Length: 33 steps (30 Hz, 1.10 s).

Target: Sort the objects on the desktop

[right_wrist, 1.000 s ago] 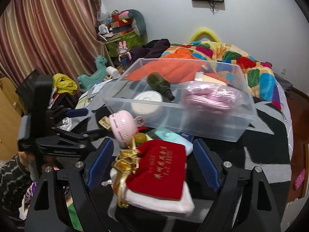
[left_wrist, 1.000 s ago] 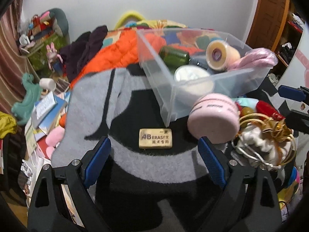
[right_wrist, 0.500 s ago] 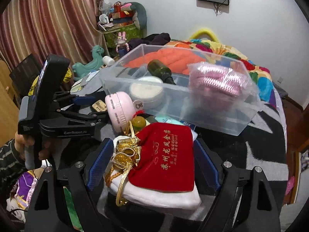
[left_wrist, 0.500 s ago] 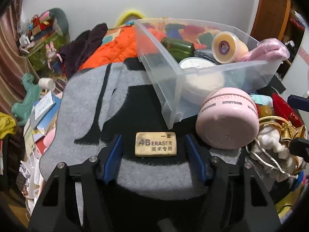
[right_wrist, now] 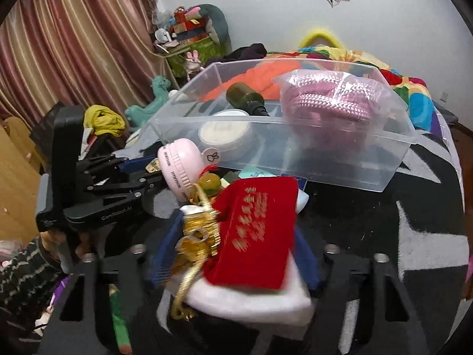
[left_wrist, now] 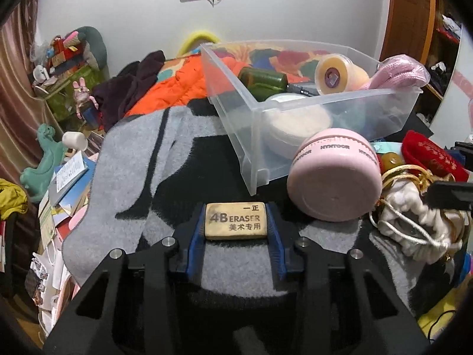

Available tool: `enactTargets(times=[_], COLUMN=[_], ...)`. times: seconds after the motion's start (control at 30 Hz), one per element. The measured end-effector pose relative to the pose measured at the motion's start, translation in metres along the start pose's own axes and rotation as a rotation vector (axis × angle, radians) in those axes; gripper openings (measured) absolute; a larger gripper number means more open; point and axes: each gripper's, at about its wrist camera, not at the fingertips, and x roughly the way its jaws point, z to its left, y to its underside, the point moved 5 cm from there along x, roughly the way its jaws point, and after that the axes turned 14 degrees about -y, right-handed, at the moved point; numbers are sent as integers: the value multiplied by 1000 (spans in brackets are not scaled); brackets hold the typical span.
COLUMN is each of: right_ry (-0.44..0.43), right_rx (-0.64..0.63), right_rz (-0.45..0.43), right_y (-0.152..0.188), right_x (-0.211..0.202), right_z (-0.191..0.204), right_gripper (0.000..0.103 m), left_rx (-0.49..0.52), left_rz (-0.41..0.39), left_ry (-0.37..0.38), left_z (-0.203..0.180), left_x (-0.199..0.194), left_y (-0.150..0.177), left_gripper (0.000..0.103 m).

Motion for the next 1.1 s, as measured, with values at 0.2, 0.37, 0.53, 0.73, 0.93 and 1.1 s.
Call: enactTargets(times=[0.2,0.37,0.53,0.73,0.93,1.1], right_ry=[-1,4,17,14,14,13], right_rx=[-23,-49,-65,-59,-52,-63], right_rz=[-28,-42,-71,-131,-181,-221], right_y=[-6,-7,-4,-8,-14,-23], right_x=[-11,-22,-33,-53,-73,-89], right_z=[4,8,10,9,7,9], right_gripper=[31,12,10,8,7,6], left_rx=[-33,-55,-64,-69,-94,-109], left_rz=[-28,-38,-66,-100,-143,-167], left_ry=[11,24,36,41,57,81], left_z=[-1,1,5,3,3,0], left_x=[-10,-23,-40,-59,-74,-80], left_y=[8,6,2,-5,-13,-23], left_gripper=[39,39,39,39,39,39])
